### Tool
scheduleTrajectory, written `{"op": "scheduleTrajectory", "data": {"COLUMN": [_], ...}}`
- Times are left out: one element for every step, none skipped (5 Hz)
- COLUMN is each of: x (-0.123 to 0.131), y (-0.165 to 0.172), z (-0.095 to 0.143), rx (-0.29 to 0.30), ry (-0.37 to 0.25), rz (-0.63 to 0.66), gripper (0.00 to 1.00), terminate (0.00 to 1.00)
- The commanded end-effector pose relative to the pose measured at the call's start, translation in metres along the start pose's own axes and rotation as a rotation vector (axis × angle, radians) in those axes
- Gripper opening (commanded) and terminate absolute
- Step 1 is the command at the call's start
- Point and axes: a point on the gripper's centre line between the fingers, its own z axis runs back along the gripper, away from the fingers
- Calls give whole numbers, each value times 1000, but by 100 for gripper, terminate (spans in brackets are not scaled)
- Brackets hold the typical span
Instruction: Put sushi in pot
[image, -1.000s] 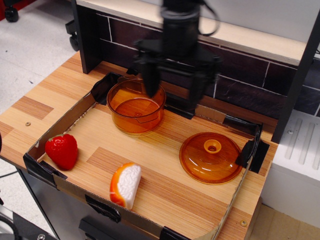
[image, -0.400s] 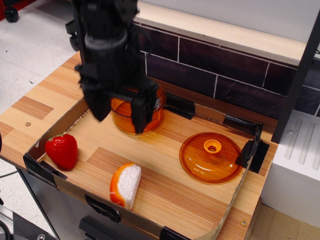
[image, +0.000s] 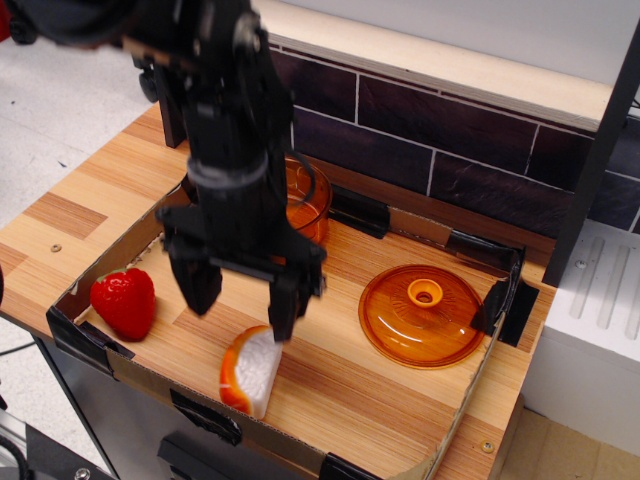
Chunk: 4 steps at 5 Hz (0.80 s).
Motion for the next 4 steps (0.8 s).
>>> {"op": "scheduleTrajectory", "data": {"x": [-20,-24,-18,-15], "y": [-8,-5,-5,-5], "z": [-14,-31,-40,-41], "rx": [-17,21,38,26], "ry": [-22,-17,-33,-42], "rz": [17,27,26,36], "gripper": [100,100,100,0], "terminate": [0,0,0,0]}}
